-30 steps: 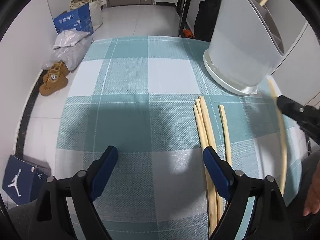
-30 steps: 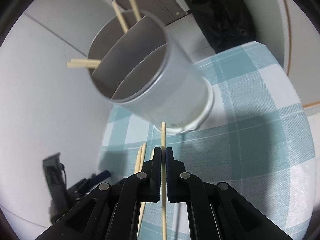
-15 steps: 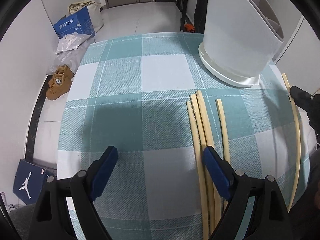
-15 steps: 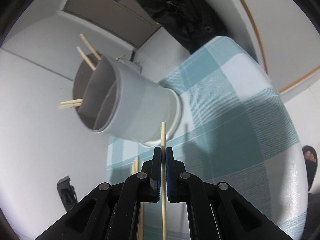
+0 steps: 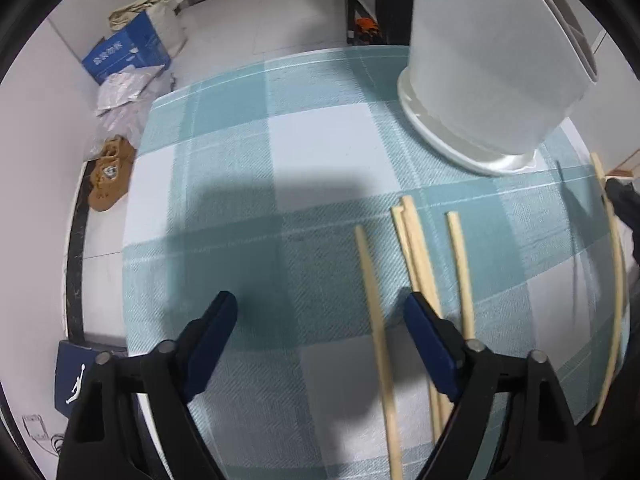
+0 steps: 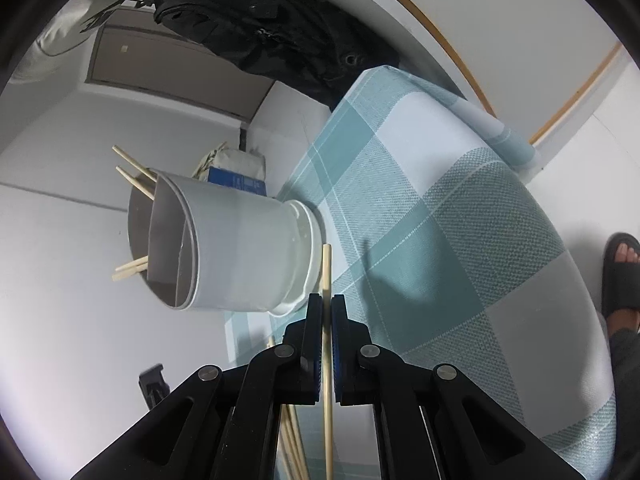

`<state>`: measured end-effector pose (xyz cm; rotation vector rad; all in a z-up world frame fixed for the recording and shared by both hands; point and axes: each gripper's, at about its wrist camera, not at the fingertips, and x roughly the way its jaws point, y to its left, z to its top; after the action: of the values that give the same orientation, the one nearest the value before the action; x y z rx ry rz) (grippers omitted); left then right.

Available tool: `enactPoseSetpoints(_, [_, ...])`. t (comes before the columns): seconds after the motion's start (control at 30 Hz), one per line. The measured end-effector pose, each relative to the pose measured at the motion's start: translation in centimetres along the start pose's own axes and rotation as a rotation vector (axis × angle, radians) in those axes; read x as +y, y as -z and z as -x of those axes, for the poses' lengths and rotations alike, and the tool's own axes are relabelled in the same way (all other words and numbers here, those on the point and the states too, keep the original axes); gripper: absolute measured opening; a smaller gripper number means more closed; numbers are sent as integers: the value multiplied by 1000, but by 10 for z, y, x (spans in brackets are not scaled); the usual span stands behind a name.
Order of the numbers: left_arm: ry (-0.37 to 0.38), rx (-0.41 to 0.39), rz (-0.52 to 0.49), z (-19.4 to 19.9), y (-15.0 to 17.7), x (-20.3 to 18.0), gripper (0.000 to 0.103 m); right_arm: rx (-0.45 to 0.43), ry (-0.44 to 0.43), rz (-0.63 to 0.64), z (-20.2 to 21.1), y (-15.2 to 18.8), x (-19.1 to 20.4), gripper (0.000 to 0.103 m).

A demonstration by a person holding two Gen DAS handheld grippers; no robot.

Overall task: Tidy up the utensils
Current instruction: 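Lift the chopstick with the right gripper while the left gripper grasps another chopstick, then carry the chopstick in the left gripper over the utensil holder and lower it in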

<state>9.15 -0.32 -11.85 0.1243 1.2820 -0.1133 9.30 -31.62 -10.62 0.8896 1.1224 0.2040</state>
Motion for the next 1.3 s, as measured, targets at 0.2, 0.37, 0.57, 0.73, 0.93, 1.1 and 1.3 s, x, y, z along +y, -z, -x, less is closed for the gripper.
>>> enactPoseSetpoints(0.2, [70,15,-83,5,-6,-20,5,-22,0,59,0,6,12,3])
enactPoseSetpoints(0.37, [61,-28,-102,5,-4,-20,2,-57,-21,171,3,11,33,3])
enactPoseSetpoints(0.57, [91,-238,18,40,2,-1,1,-117,-60,291,10,23,55,3])
enactPoseSetpoints(0.73, [136,-439,67,84,21,8,1,-189,-105,435,22,40,79,3])
enactPoseSetpoints(0.93, [192,-566,93,122,33,3,1,-262,-115,572,33,62,106,3])
enactPoseSetpoints(1.1, [225,-591,85,122,25,8,1,-316,-103,679,40,72,129,3])
enactPoseSetpoints(1.3, [233,-596,62,130,24,6,1,-354,-92,737,45,76,148,3])
